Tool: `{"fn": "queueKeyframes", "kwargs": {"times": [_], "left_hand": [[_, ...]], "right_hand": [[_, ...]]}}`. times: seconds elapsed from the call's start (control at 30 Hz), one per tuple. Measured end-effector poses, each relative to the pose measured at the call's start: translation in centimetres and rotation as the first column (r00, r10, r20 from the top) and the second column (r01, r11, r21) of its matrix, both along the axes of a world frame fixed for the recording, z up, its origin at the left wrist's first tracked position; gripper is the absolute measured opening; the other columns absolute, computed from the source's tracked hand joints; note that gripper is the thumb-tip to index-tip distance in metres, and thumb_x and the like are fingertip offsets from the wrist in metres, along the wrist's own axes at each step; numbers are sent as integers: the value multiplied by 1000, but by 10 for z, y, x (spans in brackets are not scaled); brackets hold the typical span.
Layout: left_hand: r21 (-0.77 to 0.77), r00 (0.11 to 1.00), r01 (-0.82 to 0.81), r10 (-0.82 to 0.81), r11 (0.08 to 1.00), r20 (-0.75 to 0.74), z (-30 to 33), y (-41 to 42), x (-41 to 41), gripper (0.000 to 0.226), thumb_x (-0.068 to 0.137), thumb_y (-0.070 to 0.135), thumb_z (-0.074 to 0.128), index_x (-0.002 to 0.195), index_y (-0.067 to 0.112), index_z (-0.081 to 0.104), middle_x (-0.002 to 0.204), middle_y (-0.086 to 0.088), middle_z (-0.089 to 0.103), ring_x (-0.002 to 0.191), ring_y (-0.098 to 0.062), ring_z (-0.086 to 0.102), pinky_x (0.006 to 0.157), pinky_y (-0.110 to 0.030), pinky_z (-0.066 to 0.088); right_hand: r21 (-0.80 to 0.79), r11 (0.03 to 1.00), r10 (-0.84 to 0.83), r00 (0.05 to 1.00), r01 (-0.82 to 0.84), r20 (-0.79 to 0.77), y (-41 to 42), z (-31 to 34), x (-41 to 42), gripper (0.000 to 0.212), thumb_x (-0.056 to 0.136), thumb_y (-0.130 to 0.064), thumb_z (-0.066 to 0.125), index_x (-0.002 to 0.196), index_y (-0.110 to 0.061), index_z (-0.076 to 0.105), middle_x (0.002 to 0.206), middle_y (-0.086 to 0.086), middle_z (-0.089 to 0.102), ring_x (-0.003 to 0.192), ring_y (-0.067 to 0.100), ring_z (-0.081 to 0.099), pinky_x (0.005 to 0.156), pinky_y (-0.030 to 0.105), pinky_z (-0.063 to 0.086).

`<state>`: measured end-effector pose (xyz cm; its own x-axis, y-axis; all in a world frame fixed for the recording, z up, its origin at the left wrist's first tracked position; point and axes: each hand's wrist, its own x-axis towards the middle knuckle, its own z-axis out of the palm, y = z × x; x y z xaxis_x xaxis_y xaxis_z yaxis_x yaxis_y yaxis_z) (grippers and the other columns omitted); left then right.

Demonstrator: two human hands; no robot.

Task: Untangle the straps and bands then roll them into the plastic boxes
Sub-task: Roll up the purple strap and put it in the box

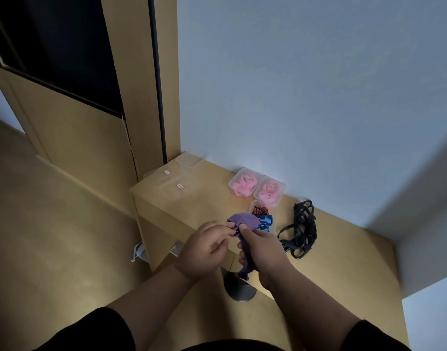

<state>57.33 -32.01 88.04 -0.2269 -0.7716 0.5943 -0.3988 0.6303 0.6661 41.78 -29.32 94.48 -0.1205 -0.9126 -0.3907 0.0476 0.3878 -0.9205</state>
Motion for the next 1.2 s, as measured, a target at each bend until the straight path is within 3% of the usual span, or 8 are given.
{"fn": "queueKeyframes", "kwargs": {"times": [0.2,0.37,0.6,0.7,0.77,0.93,1.1,1.2], "left_hand": [[721,886,44,307,692,-348,27,-1,-7,16,95,32,64,94,16,62,83,-3,67,64,-15,61,61,-34,53],[827,835,325,271,459,-479,33,-9,-7,23,99,21,59,99,-2,62,72,-11,67,55,-20,63,53,-31,55],[723,843,250,223,644,-490,34,-10,-9,6,94,4,63,96,6,69,84,-11,72,71,-19,68,72,-30,59],[434,994,-84,107,897,-30,26,-14,0,16,88,26,63,96,13,71,86,2,71,80,-9,63,74,-26,50],[107,959,-133,100,985,266,15,-18,9,25,88,34,54,88,11,64,84,1,60,81,-13,54,69,-30,42],[-174,923,28,41,984,381,4,-18,8,17,92,21,53,86,8,62,88,-7,56,80,-25,55,70,-35,44],[242,996,75,-84,967,24,5,-14,10,27,84,18,59,111,21,64,113,2,57,104,-13,60,88,-25,48],[698,910,234,102,676,-403,18,-9,9,32,88,23,65,120,25,60,122,-3,61,103,-17,66,90,-40,56]], "right_hand": [[-79,995,57,997,-61,-54,0,-2,3,28,100,-25,60,86,-2,65,68,9,60,57,21,51,61,37,47],[-88,989,108,989,-117,-105,2,-2,3,27,100,-23,61,83,-2,65,68,10,61,60,23,54,65,39,50],[-30,983,174,968,-182,-181,0,1,1,32,103,-22,56,98,9,64,74,14,60,63,24,56,60,35,52],[17,985,174,982,-173,-71,0,3,-1,34,101,-25,58,102,9,65,76,16,59,61,23,55,54,31,49],[39,986,165,986,-165,10,-1,2,-1,40,98,-36,63,96,4,65,75,17,58,59,23,54,54,31,48],[74,988,132,990,-135,48,-3,-3,1,36,95,-44,65,92,-8,67,73,9,55,53,16,48,51,28,40],[52,992,108,992,-111,64,-7,-3,-5,25,99,-25,63,103,0,66,75,9,55,53,14,47,50,27,40],[38,978,204,979,-204,-5,-8,-1,-10,23,98,-19,64,103,4,65,79,14,56,54,14,49,51,26,43]]}}
